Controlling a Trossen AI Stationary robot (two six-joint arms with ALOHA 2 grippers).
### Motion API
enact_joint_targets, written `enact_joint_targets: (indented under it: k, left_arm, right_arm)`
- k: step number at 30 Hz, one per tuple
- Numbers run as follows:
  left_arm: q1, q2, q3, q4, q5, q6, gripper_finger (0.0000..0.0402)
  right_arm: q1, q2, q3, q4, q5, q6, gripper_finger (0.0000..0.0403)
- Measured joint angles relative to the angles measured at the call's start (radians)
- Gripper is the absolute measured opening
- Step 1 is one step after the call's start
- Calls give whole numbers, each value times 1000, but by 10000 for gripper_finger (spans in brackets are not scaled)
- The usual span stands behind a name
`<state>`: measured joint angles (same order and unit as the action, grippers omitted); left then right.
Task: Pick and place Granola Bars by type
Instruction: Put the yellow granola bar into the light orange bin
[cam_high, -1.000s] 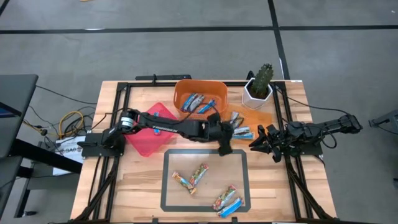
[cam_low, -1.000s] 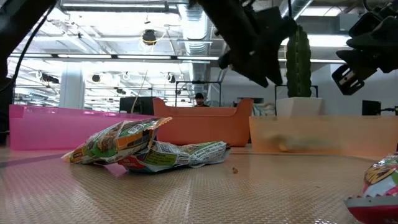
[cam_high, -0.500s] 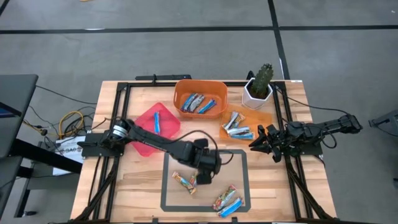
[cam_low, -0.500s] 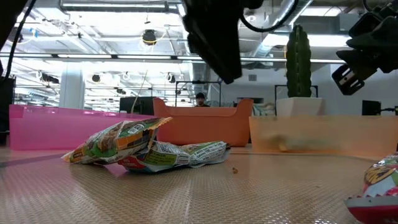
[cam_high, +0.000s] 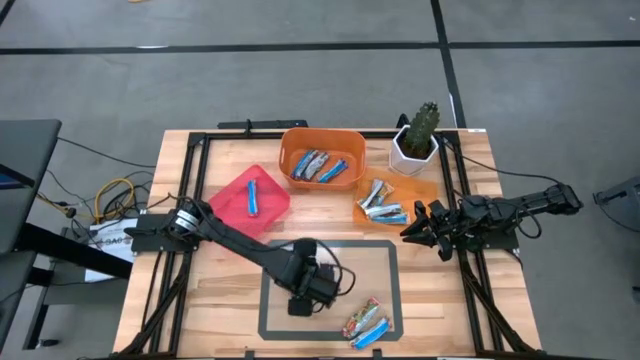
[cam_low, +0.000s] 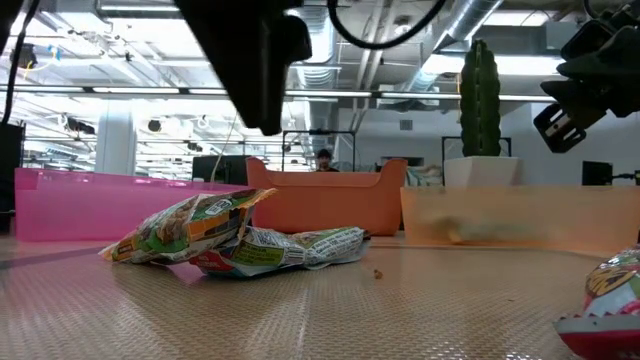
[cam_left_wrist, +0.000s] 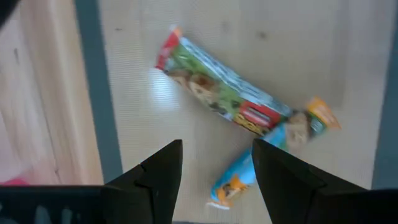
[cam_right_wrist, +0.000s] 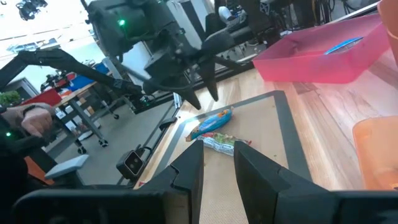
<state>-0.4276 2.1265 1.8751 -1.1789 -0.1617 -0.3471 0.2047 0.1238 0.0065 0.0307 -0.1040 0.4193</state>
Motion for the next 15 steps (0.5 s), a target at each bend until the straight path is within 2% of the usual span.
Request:
enact_joint_targets:
  k: [5, 10, 15]
  left_arm:
    - [-58, 0, 0, -11, 8, 96, 187]
    - [-83, 0, -3, -49, 7, 120, 187]
    - [-96, 0, -58, -26, 16, 153, 187]
  right_arm:
    - [0, 0, 0, 0, 0, 0, 82]
    - [0, 0, 0, 0, 0, 0, 82]
    - [0, 0, 0, 0, 0, 0, 82]
